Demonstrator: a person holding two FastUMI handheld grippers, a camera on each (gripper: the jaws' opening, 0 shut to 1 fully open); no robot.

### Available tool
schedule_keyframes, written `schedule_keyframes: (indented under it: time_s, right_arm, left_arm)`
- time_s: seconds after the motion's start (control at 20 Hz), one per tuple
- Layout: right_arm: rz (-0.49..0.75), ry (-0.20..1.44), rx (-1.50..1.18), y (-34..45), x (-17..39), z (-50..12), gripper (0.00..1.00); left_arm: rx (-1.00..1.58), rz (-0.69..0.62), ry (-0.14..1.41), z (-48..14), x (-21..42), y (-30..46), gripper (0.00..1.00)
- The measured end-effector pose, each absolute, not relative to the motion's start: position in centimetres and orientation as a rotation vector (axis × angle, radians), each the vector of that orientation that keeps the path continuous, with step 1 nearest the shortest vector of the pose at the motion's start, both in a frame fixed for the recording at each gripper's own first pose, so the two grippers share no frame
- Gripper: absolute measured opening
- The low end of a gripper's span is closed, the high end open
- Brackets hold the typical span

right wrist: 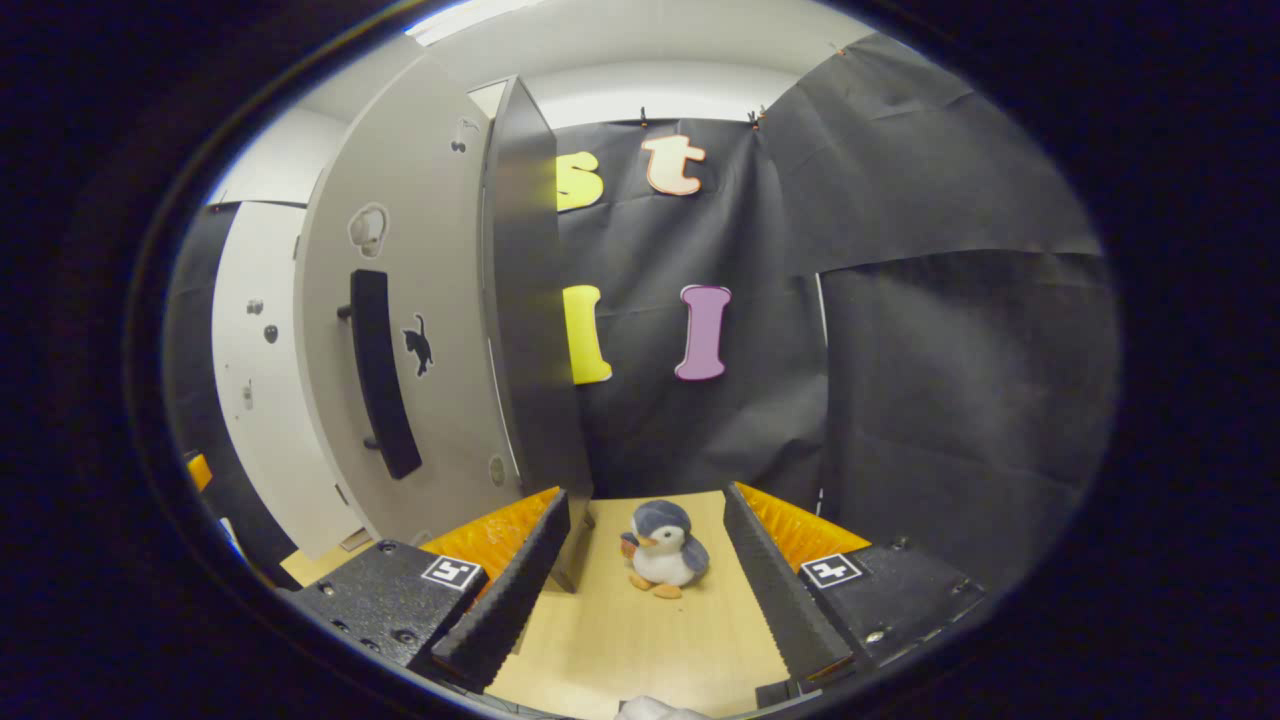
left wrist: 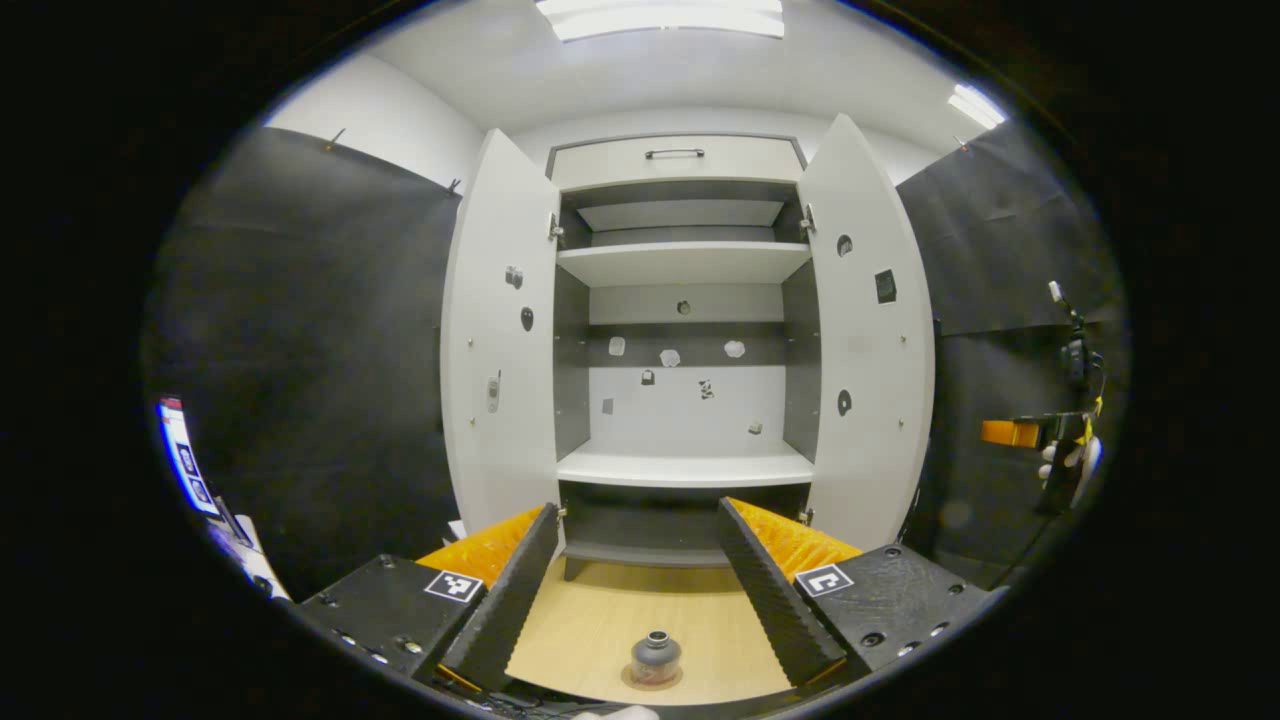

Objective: Grasp the bottle in the cabinet with the left hand and place it on the coaster, then close the right door with the right hand and the left door with the left hand.

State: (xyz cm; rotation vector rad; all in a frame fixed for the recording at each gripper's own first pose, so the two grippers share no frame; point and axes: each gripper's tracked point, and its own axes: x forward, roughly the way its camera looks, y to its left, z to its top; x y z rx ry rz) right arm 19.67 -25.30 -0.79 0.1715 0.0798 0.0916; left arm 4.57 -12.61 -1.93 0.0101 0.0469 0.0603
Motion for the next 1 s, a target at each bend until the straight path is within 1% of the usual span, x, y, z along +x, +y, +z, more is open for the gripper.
schedule_keyframes:
  time_s: [0.15, 0.2, 0.35, 0.5, 0.55, 0.6, 0.65, 0.7, 0.8, 0.9, 0.95, 1.0]
  right_arm:
    - [0.153, 0.042, 0.175, -22.8, 21.4, 2.1, 1.00]
    - [0.172, 0.032, 0.178, -22.0, 21.6, 3.0, 1.00]
    - [0.222, 0.004, 0.164, -19.5, 22.2, 5.3, 1.00]
    - [0.281, -0.011, 0.136, -16.7, 22.5, 6.8, 1.00]
    - [0.267, -0.003, 0.116, -16.6, 22.5, 7.0, 1.00]
    - [0.260, -0.004, 0.098, -16.5, 22.6, 7.1, 0.96]
    - [0.259, -0.002, 0.091, -16.3, 22.8, 7.1, 0.97]
    - [0.257, 0.006, 0.102, -16.1, 22.8, 7.0, 0.94]
    - [0.248, 0.032, 0.146, -15.8, 22.6, 6.6, 0.97]
    - [0.237, 0.050, 0.176, -15.3, 22.4, 6.5, 0.97]
    - [0.233, 0.053, 0.176, -14.8, 22.4, 6.5, 0.94]
    - [0.228, 0.051, 0.170, -14.3, 22.2, 6.7, 0.98]
  left_arm:
    - [0.026, 0.095, 0.048, -1.8, 3.9, -11.3, 0.99]
    - [0.028, 0.101, 0.055, -1.9, 3.8, -11.0, 0.98]
    - [0.023, 0.115, 0.072, -2.1, 3.6, -10.1, 0.98]
    - [0.013, 0.105, 0.063, -1.6, 3.7, -9.6, 0.98]
    - [0.011, 0.095, 0.067, -1.5, 3.9, -9.4, 0.98]
    - [0.011, 0.085, 0.073, -1.4, 4.1, -9.3, 0.99]
    - [0.014, 0.071, 0.073, -1.2, 4.5, -9.2, 0.99]
    - [0.024, 0.052, 0.067, -0.8, 5.0, -9.3, 0.99]
    - [0.035, 0.009, 0.055, 0.1, 5.9, -9.5, 0.99]
    - [0.032, -0.015, 0.050, 0.5, 6.7, -9.4, 0.99]
    - [0.027, -0.026, 0.054, 0.4, 7.0, -9.5, 0.99]
    - [0.024, -0.030, 0.059, 0.3, 7.1, -9.5, 0.99]
